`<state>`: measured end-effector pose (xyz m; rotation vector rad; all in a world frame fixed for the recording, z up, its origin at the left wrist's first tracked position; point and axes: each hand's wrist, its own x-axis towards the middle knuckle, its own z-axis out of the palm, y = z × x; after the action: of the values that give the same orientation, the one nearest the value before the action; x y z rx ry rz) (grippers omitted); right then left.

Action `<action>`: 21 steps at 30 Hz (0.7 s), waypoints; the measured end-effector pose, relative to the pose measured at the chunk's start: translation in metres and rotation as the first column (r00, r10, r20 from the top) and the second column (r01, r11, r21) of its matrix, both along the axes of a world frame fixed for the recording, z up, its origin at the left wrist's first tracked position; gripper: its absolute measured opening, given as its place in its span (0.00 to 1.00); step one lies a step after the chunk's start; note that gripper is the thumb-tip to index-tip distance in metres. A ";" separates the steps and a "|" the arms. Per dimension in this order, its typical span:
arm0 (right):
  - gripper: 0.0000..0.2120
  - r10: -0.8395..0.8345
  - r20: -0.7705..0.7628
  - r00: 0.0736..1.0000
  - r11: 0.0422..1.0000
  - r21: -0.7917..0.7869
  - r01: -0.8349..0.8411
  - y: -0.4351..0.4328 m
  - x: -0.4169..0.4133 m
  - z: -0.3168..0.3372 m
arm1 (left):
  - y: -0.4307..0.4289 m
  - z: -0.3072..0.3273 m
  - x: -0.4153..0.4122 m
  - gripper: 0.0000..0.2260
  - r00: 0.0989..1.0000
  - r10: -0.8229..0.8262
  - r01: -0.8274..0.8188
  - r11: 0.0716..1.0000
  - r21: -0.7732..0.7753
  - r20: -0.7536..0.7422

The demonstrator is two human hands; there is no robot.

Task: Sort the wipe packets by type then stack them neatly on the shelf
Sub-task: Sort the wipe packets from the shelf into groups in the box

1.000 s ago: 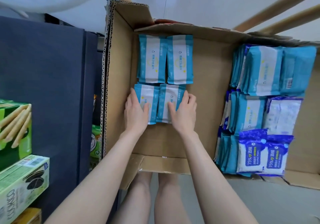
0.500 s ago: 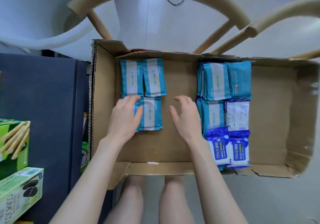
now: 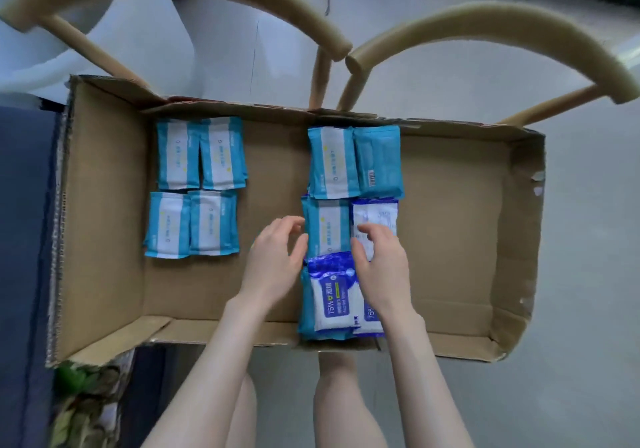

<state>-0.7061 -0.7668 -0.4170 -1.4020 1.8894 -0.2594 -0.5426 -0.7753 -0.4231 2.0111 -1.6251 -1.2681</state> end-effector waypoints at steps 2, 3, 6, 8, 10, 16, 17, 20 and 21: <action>0.12 0.031 0.009 0.999 1.000 0.005 -0.031 -0.004 -0.021 -0.008 | 0.001 -0.008 -0.027 0.11 0.999 0.045 -0.045 0.999 0.025 -0.009; 0.12 0.043 0.009 0.999 0.999 0.011 -0.043 -0.008 -0.029 -0.012 | -0.001 -0.012 -0.038 0.11 0.998 0.068 -0.068 0.997 0.032 -0.011; 0.12 0.067 0.017 0.998 0.998 0.017 -0.068 -0.025 -0.047 -0.022 | -0.012 -0.021 -0.060 0.13 0.991 0.137 -0.137 0.990 0.045 0.003; 0.12 0.067 0.032 0.997 0.998 0.009 -0.068 -0.040 -0.055 -0.028 | -0.024 -0.027 -0.067 0.13 0.983 0.185 -0.185 0.982 0.043 0.014; 0.12 0.070 0.038 0.997 0.998 -0.011 -0.070 -0.057 -0.058 -0.035 | -0.038 -0.033 -0.072 0.14 0.972 0.231 -0.232 0.972 0.028 0.030; 0.16 0.022 -0.020 1.000 0.997 -0.072 -0.023 -0.102 -0.059 -0.059 | -0.081 -0.061 -0.079 0.24 0.928 0.359 -0.363 0.932 0.016 0.103; 0.19 0.000 -0.037 0.999 0.997 -0.082 -0.003 -0.107 -0.058 -0.063 | -0.088 -0.065 -0.080 0.27 0.918 0.381 -0.386 0.922 0.029 0.108; 0.29 -0.068 -0.047 0.997 0.996 -0.060 0.065 -0.121 -0.055 -0.076 | -0.102 -0.076 -0.082 0.31 0.895 0.420 -0.432 0.900 0.058 0.153; 0.31 -0.095 -0.034 0.995 0.995 -0.033 0.094 -0.125 -0.055 -0.080 | -0.104 -0.079 -0.080 0.29 0.891 0.429 -0.442 0.894 0.066 0.150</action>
<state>-0.7607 -0.8915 -0.4967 -1.3471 1.9920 -0.3129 -0.6228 -0.8794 -0.5021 2.3878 -1.0752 -1.0794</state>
